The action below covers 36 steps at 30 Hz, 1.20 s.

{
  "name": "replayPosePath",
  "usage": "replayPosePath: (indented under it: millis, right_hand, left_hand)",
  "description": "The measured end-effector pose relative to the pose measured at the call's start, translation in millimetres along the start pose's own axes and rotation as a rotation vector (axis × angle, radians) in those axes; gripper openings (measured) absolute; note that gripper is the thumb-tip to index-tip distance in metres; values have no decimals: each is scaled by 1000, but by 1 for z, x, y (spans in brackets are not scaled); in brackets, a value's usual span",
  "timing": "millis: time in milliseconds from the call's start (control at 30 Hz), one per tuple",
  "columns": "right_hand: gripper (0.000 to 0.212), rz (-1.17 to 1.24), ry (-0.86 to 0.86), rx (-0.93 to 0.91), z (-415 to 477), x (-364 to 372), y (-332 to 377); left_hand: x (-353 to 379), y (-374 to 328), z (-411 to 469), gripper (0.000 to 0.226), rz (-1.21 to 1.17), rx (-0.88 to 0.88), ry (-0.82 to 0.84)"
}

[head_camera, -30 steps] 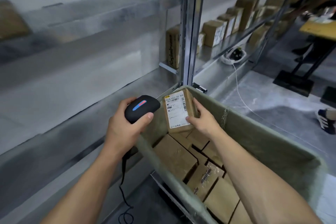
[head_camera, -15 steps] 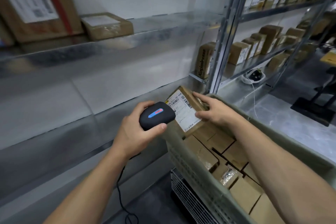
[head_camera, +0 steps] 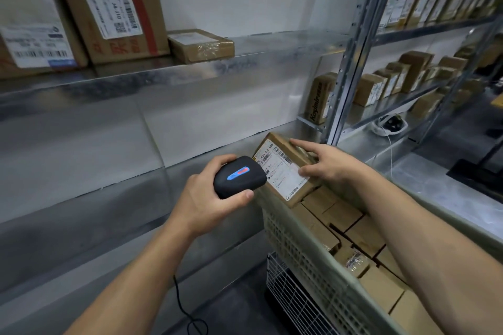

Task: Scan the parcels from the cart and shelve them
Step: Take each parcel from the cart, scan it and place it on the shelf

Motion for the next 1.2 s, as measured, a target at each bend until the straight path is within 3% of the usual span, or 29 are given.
replayPosePath:
  millis: [433,600,767,1200]
  right_hand:
    - [84,111,-115,7,-11,-6,-9]
    - [82,282,-231,-4,-23,-8,-17]
    - [83,472,-335,-51,-28,-12,-18]
    - [83,733,-534,-216,-24,-45,14]
  left_hand:
    - [4,0,8,63,-33,16,-24]
    - [3,0,15,61,-88,-2,-83]
    - [-1,-5,22,75,-116,4,-125]
    - [-26,-37,34,63,-189,56,-234]
Point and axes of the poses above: each hand's wrist, its own z-axis towards the middle knuckle, its own x-axis out of the palm, y = z × x, the point moved 7 cm from there along z, towards the middle knuckle, and after that the axes turned 4 degrees about z, right-handed, at the moved point
